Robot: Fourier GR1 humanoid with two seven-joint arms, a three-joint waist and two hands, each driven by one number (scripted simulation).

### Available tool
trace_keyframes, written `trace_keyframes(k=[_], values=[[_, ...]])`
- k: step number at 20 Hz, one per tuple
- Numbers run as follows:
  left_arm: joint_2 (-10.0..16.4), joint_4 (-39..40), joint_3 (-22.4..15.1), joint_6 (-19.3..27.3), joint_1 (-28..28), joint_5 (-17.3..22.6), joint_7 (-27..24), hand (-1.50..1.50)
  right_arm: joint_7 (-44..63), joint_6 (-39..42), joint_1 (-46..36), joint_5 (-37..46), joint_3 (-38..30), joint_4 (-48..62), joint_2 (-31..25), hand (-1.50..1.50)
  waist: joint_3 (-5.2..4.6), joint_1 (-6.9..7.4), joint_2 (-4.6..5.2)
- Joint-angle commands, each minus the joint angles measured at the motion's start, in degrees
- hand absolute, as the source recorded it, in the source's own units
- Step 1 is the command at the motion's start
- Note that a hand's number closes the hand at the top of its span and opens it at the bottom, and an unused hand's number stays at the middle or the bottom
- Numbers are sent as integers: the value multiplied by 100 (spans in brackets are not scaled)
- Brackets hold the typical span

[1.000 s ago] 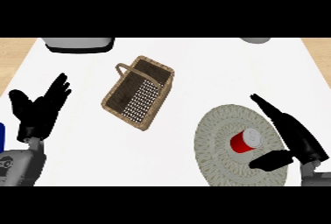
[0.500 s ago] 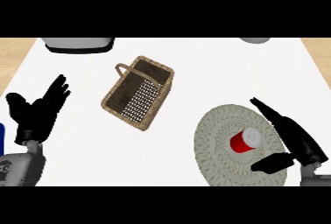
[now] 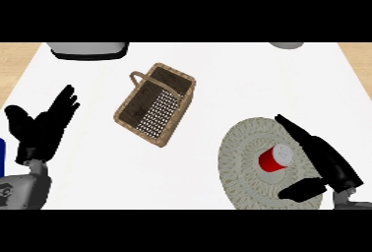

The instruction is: Pick the can from the placemat and place it in the basket

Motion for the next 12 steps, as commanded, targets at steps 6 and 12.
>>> trace_keyframes(k=[6, 12], values=[[-99, 674, 270, -212, -291, -33, -310, 0, 285, -372, -126, 871, 308, 306, 394, -150, -1, -5, 8], [-214, 786, 241, -121, -354, -327, -422, 0, 60, -347, -187, 1248, 471, 518, 399, 150, -2, -11, 7]])
